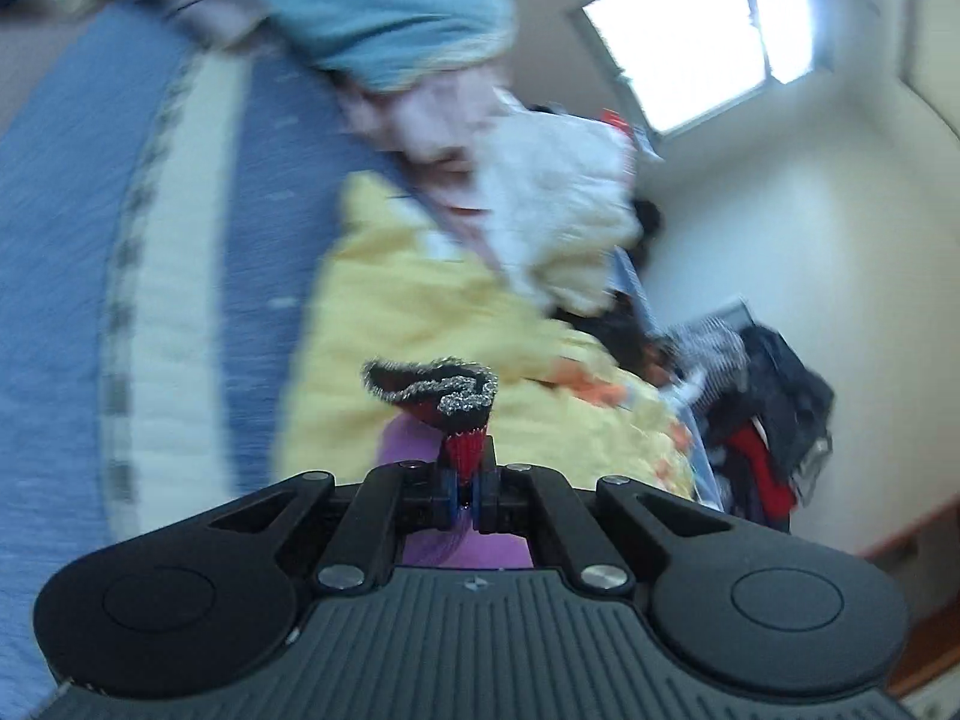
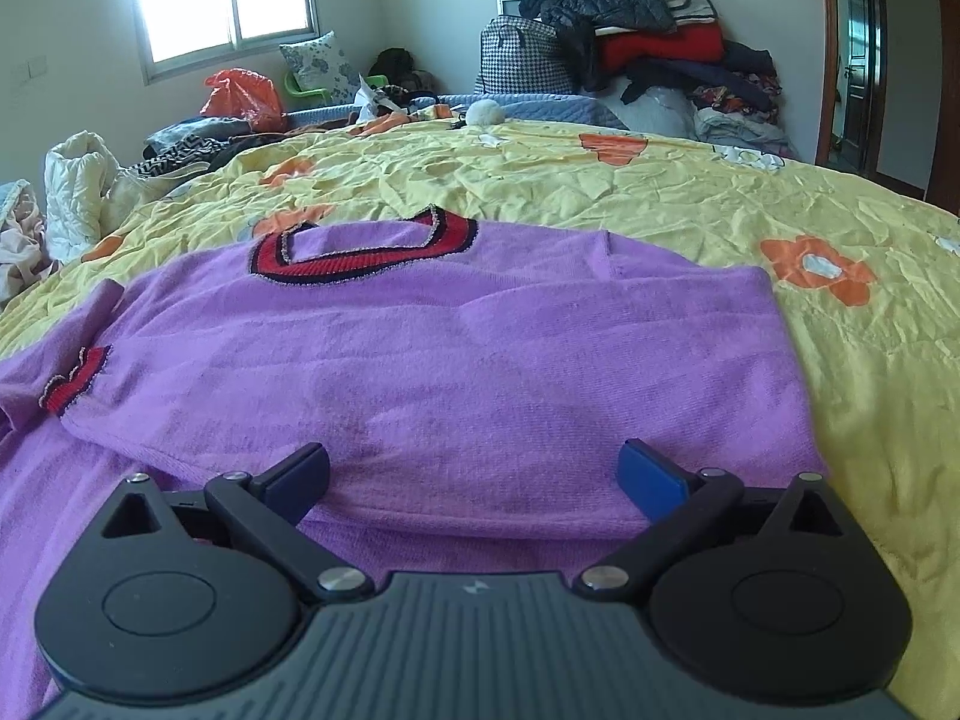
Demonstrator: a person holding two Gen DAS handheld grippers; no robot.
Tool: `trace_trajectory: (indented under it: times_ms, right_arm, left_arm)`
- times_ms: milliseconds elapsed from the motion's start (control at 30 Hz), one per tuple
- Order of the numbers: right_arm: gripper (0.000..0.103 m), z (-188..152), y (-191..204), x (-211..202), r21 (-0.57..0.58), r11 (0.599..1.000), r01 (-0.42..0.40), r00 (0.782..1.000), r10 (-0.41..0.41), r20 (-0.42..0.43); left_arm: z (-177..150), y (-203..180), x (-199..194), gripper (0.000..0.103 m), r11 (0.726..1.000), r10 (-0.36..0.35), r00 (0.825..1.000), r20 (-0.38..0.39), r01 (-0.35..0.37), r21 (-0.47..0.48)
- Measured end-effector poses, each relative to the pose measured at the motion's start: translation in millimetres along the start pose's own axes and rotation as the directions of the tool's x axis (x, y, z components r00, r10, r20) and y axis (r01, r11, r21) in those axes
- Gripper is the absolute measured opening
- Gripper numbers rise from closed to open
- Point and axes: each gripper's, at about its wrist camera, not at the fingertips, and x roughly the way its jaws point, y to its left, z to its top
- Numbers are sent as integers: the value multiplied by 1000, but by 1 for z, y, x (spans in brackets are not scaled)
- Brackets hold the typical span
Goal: Fold small clothes
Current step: 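Grasp the other red-black cuff with the left gripper and lift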
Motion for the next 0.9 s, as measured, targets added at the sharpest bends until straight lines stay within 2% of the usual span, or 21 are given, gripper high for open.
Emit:
trace_trajectory:
  times_ms: [100, 167, 400, 567, 633, 733, 800, 867, 900]
  right_arm:
    - [103, 0, -4, -2, 23, 1000, -13, 1000, 13, 8]
    - [103, 0, -7, -3, 39, 999, -26, 1000, 26, 13]
    - [103, -1, -10, -5, 64, 997, -38, 999, 37, 25]
    - [103, -1, -14, -6, 89, 995, -52, 998, 49, 31]
    - [103, -1, -14, -6, 89, 995, -52, 998, 49, 32]
    - [103, -2, -15, -7, 98, 994, -49, 998, 45, 40]
    - [103, -1, -16, -9, 117, 993, -8, 999, 4, 36]
    - [103, 2, -17, -13, 146, 986, 77, 997, -78, -2]
    - [103, 3, -19, -17, 164, 980, 109, 994, -107, -24]
  left_arm:
    - [-17, -67, 11, 3, 989, -86, 996, -38, 90, 118]
    - [-36, -106, 25, 3, 973, -156, 983, -97, 170, 155]
    - [-124, -213, 85, 3, 896, -248, 932, -265, 325, 302]
    - [-198, -261, 128, 3, 841, -230, 895, -382, 381, 384]
    - [-226, -269, 142, 3, 827, -205, 886, -417, 385, 411]
    - [-267, -274, 163, 3, 807, -173, 857, -485, 406, 429]
    - [-292, -278, 175, 3, 794, -150, 841, -519, 415, 443]
    - [-312, -284, 183, 3, 787, -134, 811, -570, 436, 436]
    - [-323, -288, 184, 3, 777, -120, 802, -586, 443, 448]
